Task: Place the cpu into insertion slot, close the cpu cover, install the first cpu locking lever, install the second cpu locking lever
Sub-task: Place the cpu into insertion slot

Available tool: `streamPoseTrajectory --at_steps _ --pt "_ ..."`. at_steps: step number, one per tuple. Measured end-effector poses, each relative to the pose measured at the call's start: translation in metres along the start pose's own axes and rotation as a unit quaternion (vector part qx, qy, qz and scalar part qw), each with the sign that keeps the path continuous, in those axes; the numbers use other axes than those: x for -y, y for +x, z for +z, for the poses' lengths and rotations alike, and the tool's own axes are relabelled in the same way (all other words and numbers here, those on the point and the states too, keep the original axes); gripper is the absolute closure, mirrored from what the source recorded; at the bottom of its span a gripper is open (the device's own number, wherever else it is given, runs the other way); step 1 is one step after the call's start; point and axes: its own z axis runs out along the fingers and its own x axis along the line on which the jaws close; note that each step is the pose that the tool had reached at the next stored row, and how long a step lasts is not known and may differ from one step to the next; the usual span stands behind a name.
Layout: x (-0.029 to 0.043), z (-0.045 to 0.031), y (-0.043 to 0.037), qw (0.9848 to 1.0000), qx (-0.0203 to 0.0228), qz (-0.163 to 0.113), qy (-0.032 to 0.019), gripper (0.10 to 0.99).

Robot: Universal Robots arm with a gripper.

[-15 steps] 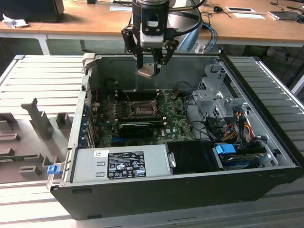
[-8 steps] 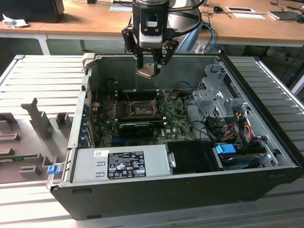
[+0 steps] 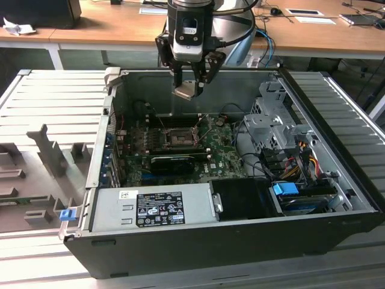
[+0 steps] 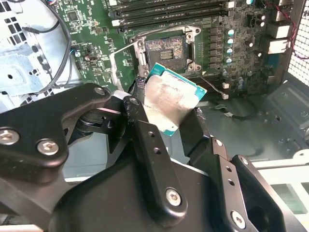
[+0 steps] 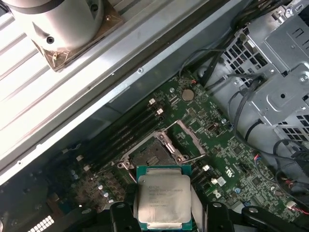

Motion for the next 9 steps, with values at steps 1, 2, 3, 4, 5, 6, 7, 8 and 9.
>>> streamPoseTrajectory --at_steps 1,2,3,4,5,6,7,8,9 --pt "0.0000 0.0000 0.0000 1.0000 0.0002 0.003 -0.0001 0.557" --pt "0.0000 0.0001 0.0000 1.0000 0.0005 0.006 -0.0001 0.557" --pt "0.0000 0.0001 0.0000 0.9999 0.0009 0.011 -0.0002 0.557" --pt "0.0000 0.0003 0.0000 0.9999 0.0013 0.016 -0.0003 0.557" --pt "0.0000 0.0004 0.0000 0.9998 0.0017 0.019 -0.0003 0.557" --pt "0.0000 0.0007 0.0000 0.9998 0.0019 0.022 -0.0004 0.557" --pt "0.0000 0.0010 0.0000 0.9997 0.0021 0.024 -0.0004 0.557" --pt "0.0001 0.0015 0.0000 0.9997 0.0024 0.026 -0.0002 0.557" --pt "0.0001 0.0020 0.0000 0.9996 0.0026 0.026 -0.0001 0.557"
